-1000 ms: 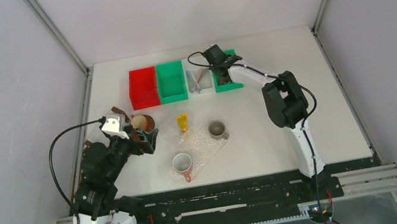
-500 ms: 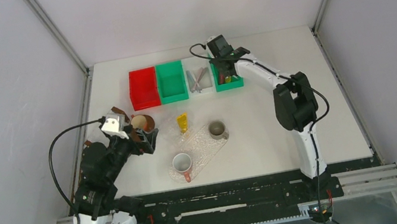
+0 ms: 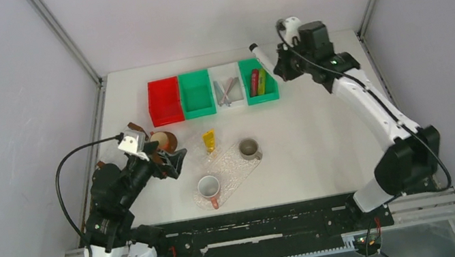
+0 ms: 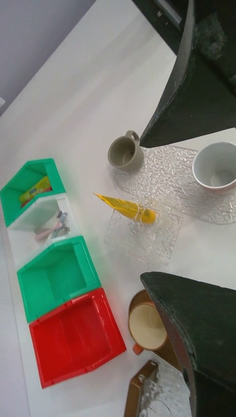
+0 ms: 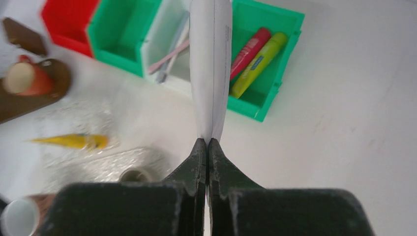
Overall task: Prepare toiletry sets of a toothbrush and toothpaste on the tray
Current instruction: Pick up the toothpaste from the storage box.
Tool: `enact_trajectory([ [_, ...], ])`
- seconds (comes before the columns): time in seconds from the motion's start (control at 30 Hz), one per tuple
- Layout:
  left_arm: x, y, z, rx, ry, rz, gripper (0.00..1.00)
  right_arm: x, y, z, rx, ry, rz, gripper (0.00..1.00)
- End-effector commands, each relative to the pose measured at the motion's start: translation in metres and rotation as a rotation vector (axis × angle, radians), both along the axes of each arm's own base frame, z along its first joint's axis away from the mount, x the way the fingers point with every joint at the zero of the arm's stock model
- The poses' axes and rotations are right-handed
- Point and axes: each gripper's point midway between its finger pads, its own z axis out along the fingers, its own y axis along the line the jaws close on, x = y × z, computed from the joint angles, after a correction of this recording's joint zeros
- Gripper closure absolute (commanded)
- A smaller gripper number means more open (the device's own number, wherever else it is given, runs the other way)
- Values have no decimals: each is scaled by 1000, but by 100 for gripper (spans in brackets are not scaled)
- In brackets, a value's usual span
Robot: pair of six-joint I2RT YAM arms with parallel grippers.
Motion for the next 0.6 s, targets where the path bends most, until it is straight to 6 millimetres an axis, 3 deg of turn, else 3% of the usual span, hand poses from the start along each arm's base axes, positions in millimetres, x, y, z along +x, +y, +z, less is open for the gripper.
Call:
enact_trajectory([
  [0.0, -4, -16, 12, -32, -53, -103, 0, -36, 13, 42, 347, -35, 120, 100],
  [0.1, -9, -32, 21, -88, -62, -193, 0, -60, 6, 47, 488, -13, 164, 100],
  [0.17, -14, -50, 34, -203, -54, -278, 0, -78, 4, 38, 576, 43, 197, 100],
  [0.37, -21, -92, 82, -559, -53, -452, 1, -103, -1, 49, 757, 58, 269, 100],
  [0.57, -13, -146, 99, -647, -49, -504, 2, -122, 7, 57, 851, 86, 350, 100],
])
